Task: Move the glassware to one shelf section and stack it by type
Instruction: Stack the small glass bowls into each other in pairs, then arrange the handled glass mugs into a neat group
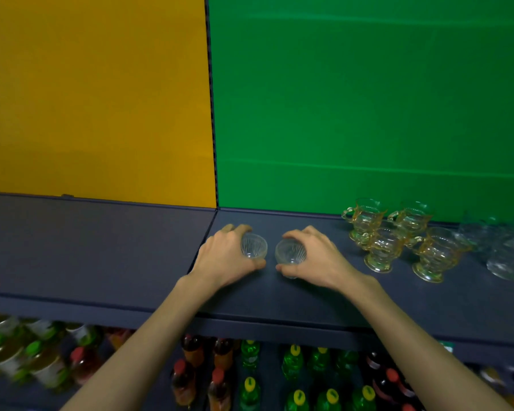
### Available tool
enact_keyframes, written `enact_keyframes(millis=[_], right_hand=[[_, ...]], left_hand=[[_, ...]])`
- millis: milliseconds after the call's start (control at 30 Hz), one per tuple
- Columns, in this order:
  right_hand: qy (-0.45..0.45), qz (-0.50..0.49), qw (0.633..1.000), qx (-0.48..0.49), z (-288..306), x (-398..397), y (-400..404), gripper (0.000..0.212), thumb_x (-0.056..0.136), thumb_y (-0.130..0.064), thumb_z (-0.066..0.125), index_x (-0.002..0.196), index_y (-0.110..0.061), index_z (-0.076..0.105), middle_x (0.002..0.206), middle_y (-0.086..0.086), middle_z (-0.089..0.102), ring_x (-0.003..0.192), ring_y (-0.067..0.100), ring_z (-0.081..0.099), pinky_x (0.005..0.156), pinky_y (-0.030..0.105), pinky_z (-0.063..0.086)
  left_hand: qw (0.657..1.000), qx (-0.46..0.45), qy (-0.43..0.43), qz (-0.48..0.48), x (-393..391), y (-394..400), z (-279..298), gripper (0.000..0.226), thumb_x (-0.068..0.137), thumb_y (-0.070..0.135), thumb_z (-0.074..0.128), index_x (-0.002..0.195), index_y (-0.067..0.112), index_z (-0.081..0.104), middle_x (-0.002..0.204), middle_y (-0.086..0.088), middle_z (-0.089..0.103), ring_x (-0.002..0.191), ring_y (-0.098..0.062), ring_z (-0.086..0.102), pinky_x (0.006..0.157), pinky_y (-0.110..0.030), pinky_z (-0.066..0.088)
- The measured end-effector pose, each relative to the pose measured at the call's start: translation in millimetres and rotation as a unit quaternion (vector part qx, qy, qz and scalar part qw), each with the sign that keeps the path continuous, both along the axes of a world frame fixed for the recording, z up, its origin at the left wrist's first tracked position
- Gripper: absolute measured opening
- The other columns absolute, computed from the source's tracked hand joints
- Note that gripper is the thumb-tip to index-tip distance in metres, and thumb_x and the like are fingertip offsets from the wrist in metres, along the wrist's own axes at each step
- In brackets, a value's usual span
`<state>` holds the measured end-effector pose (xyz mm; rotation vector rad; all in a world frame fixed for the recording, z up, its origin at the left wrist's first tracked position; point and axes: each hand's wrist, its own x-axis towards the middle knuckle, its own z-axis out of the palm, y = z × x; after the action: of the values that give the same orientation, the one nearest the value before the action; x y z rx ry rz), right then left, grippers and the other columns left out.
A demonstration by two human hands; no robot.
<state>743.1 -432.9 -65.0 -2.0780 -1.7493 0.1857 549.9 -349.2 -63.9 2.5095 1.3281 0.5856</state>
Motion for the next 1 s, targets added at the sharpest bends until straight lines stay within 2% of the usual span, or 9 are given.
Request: enact_keyframes(millis=[267,433,733,833,933,1000], right_hand=[[0.056,-0.033,0.997,0.032,-12.6,-25.7,-9.9,0.084,0.065,-0.056,0.08,0.134,-0.024,0.045,0.128,-0.004,0.051,0.12,0.017,0.049,0.096,0.032,0.042],[0.059,-0.031,0.997,0.038,-12.0,-35.2,-12.7,0.08,0.066,-0.055,0.081,0.131,-0.022,0.048,0.126,-0.005,0.051,0.117,0.015,0.049,0.094,0.029,0.042],[0.053,-0.037,0.997,0.035,-10.1,-37.7,-13.5,0.082,0.066,-0.058,0.081,0.132,-0.021,0.048,0.128,-0.006,0.051,0.121,0.015,0.048,0.095,0.027,0.038],[0.04,-0.03,0.999,0.021,-8.3,-35.6,-15.2,0.093,0.064,-0.068,0.078,0.137,-0.022,0.045,0.134,-0.006,0.05,0.126,0.015,0.047,0.102,0.032,0.04],[0.02,-0.029,0.999,0.012,-1.6,-31.5,-18.9,0.105,0.058,-0.085,0.065,0.141,-0.025,0.042,0.141,-0.008,0.049,0.128,0.015,0.048,0.104,0.041,0.043],[0.022,-0.034,0.999,0.029,5.0,-26.7,-23.4,0.101,0.062,-0.09,0.055,0.141,-0.028,0.043,0.139,-0.011,0.051,0.126,0.012,0.05,0.102,0.042,0.044]], left_hand=[[0.999,-0.017,-0.03,0.02,-24.7,-7.4,-3.0,0.084,0.063,0.061,0.073,0.137,0.024,0.056,0.132,0.004,0.06,0.116,-0.022,0.059,0.094,-0.037,0.05],[0.998,-0.018,-0.051,0.016,-32.8,-11.8,-6.3,0.08,0.064,0.061,0.073,0.134,0.024,0.058,0.128,0.003,0.06,0.113,-0.021,0.06,0.092,-0.035,0.048],[0.999,-0.007,-0.036,0.011,-36.4,-14.4,-4.6,0.08,0.066,0.066,0.069,0.135,0.028,0.056,0.131,0.005,0.059,0.114,-0.021,0.06,0.091,-0.037,0.05],[1.0,0.013,-0.016,0.006,-38.5,-15.3,-0.8,0.082,0.067,0.072,0.063,0.138,0.032,0.051,0.136,0.008,0.057,0.118,-0.021,0.058,0.091,-0.039,0.048],[0.999,0.041,-0.004,-0.009,-39.1,-13.4,10.8,0.077,0.076,0.07,0.06,0.143,0.035,0.046,0.145,0.008,0.051,0.127,-0.021,0.053,0.094,-0.041,0.046],[0.998,0.06,0.0,-0.03,-36.0,-12.6,20.8,0.075,0.08,0.07,0.056,0.145,0.036,0.044,0.149,0.009,0.049,0.131,-0.021,0.05,0.096,-0.042,0.045]])
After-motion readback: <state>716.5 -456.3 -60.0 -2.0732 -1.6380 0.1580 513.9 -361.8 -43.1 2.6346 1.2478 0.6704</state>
